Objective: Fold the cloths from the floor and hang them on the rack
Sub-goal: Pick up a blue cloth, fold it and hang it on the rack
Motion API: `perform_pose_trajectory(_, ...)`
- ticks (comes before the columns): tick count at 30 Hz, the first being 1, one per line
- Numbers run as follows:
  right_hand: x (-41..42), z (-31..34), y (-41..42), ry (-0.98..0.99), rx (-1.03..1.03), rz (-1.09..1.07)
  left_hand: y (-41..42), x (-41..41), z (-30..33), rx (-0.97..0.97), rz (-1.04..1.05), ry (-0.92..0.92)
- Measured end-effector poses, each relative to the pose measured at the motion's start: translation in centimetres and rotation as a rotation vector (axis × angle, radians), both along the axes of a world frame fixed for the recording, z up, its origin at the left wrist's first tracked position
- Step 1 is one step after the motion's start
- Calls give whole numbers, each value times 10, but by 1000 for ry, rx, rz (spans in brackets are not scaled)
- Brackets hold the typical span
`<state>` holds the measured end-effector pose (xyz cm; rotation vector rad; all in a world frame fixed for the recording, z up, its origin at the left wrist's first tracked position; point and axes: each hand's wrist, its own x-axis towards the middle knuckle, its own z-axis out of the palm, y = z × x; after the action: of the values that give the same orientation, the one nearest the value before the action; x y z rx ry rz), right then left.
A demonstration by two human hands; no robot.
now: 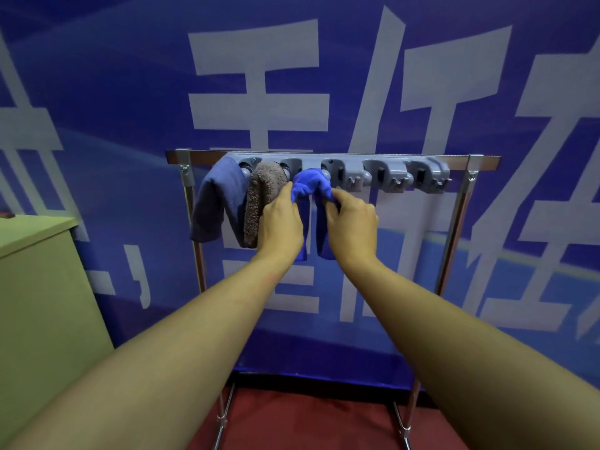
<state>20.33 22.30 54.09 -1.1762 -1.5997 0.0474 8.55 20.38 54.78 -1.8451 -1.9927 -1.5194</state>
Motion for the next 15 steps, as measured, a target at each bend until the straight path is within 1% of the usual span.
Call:
perform_pose_trajectory(5, -5, -9, -8, 9, -47, 31, -7, 0, -13, -49, -73, -31)
perform_pose_trajectory(11, -4, -14, -24, 9, -69, 40, -21, -2, -29, -55, -134, -54)
perform_pose_trajectory(15, 0, -17, -45, 26, -99, 44, -39, -9, -42, -154, -229, -114)
